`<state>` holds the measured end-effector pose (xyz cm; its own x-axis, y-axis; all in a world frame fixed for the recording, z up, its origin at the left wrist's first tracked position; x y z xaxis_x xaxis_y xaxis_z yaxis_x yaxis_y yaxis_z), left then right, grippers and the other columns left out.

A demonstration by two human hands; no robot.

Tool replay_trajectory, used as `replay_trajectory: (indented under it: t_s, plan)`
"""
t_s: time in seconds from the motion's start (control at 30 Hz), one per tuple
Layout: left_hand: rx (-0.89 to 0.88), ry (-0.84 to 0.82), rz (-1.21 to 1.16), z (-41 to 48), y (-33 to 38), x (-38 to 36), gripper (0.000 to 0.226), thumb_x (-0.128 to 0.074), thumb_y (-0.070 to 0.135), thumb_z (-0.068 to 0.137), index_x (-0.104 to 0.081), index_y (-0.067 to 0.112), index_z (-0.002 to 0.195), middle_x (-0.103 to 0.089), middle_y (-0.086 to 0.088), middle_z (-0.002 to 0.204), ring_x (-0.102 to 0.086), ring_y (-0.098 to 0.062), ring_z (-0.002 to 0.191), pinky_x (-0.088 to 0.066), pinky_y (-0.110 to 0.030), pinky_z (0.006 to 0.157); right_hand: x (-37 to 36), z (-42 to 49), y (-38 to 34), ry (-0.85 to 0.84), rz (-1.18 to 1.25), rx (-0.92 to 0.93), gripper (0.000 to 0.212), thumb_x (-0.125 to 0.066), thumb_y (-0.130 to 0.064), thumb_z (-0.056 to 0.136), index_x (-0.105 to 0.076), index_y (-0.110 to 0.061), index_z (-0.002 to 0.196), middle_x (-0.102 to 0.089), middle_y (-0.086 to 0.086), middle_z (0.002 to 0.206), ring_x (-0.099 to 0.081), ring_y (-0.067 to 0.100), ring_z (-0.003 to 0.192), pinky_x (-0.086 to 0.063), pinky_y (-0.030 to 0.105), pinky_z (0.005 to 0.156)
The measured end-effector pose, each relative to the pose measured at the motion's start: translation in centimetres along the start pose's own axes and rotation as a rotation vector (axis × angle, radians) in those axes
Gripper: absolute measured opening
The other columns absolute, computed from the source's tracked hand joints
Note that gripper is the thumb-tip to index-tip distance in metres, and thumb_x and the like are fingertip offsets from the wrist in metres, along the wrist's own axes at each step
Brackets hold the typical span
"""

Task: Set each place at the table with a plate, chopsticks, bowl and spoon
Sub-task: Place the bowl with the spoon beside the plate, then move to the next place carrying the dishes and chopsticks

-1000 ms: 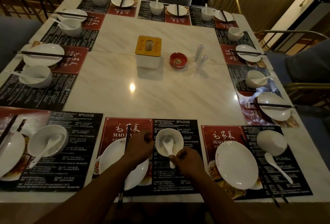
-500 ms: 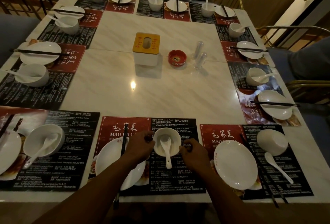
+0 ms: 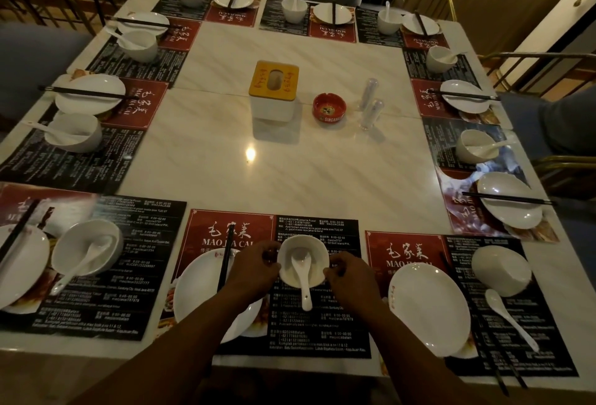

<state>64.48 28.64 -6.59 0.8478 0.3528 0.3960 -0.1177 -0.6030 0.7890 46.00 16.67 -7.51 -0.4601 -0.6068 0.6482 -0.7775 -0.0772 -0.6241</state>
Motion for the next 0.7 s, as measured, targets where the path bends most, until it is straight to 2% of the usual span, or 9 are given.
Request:
replay_trajectory:
  t_s: [0.23, 0.37, 0.43, 0.5, 0.63, 0.7]
  plan:
    - [0.01, 0.024, 0.006, -0.1, 0.1, -0.2, 0.041, -0.069, 0.006, 0.087, -0.064, 0.026, 0.122, -0.07, 0.004, 0.112, -0.067, -0.01, 0.096, -0.06, -0.043, 0.084, 0.2, -0.1, 0.2, -0.001, 0.021, 0.008, 0.024, -0.067, -0.028, 0.092, -0.064, -0.027, 0.116, -0.066, -0.01, 0.101, -0.061, 0.001, 0.085, -0.046, 0.017, 0.067]
    - [-0.031, 0.125, 0.051, -0.2, 0.9, -0.1, 0.03, -0.067, 0.011, 0.089, -0.065, 0.02, 0.117, -0.069, 0.003, 0.103, -0.069, -0.017, 0.089, -0.06, -0.039, 0.079, 1.5, -1.2, 1.0, -0.022, 0.021, -0.003, 0.021, -0.066, -0.028, 0.092, -0.064, -0.026, 0.114, -0.065, -0.011, 0.1, -0.061, 0.001, 0.089, -0.049, 0.019, 0.074]
    - [-0.109, 0.181, 0.111, 0.1, 2.1, -0.4, 0.025, -0.064, 0.009, 0.09, -0.067, 0.015, 0.114, -0.069, -0.002, 0.101, -0.068, -0.021, 0.09, -0.054, -0.028, 0.074, 2.6, -2.0, 2.0, -0.029, 0.0, -0.016, 0.021, -0.066, -0.027, 0.092, -0.065, -0.025, 0.113, -0.066, -0.011, 0.102, -0.061, 0.002, 0.091, -0.048, 0.017, 0.074]
    - [-0.23, 0.196, 0.12, 0.6, 3.7, -1.3, 0.03, -0.066, 0.006, 0.088, -0.067, 0.014, 0.116, -0.068, -0.002, 0.106, -0.063, -0.016, 0.095, -0.048, -0.023, 0.077, 4.0, -2.9, 3.1, -0.002, -0.022, -0.037, 0.019, -0.067, -0.029, 0.091, -0.066, -0.026, 0.11, -0.065, -0.011, 0.1, -0.062, 0.004, 0.091, -0.045, 0.016, 0.07]
    - [-0.423, 0.156, 0.165, 0.7, 7.0, -4.8, 0.029, -0.067, 0.008, 0.086, -0.069, 0.015, 0.114, -0.067, 0.001, 0.108, -0.06, -0.011, 0.095, -0.044, -0.02, 0.082, 7.3, -5.3, 6.2, 0.092, -0.086, -0.079, 0.014, -0.066, -0.03, 0.091, -0.067, -0.027, 0.104, -0.067, -0.012, 0.093, -0.065, 0.006, 0.086, -0.046, 0.02, 0.073]
    - [-0.498, 0.124, 0.158, 0.2, 8.3, -6.9, 0.026, -0.067, 0.008, 0.086, -0.07, 0.014, 0.111, -0.069, -0.002, 0.105, -0.061, -0.013, 0.093, -0.049, -0.026, 0.085, 9.3, -6.2, 7.9, 0.139, -0.107, -0.108, 0.012, -0.066, -0.031, 0.09, -0.068, -0.028, 0.102, -0.07, -0.013, 0.092, -0.066, 0.005, 0.082, -0.049, 0.024, 0.076]
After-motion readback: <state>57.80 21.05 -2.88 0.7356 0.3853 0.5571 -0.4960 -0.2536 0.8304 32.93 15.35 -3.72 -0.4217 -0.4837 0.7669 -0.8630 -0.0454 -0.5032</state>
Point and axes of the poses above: each hand's wrist, its own z-axis towards the middle knuckle, its own x-axis out of the back of the hand, y = z × x, the point moved 2 cm from there along z, towards the middle knuckle
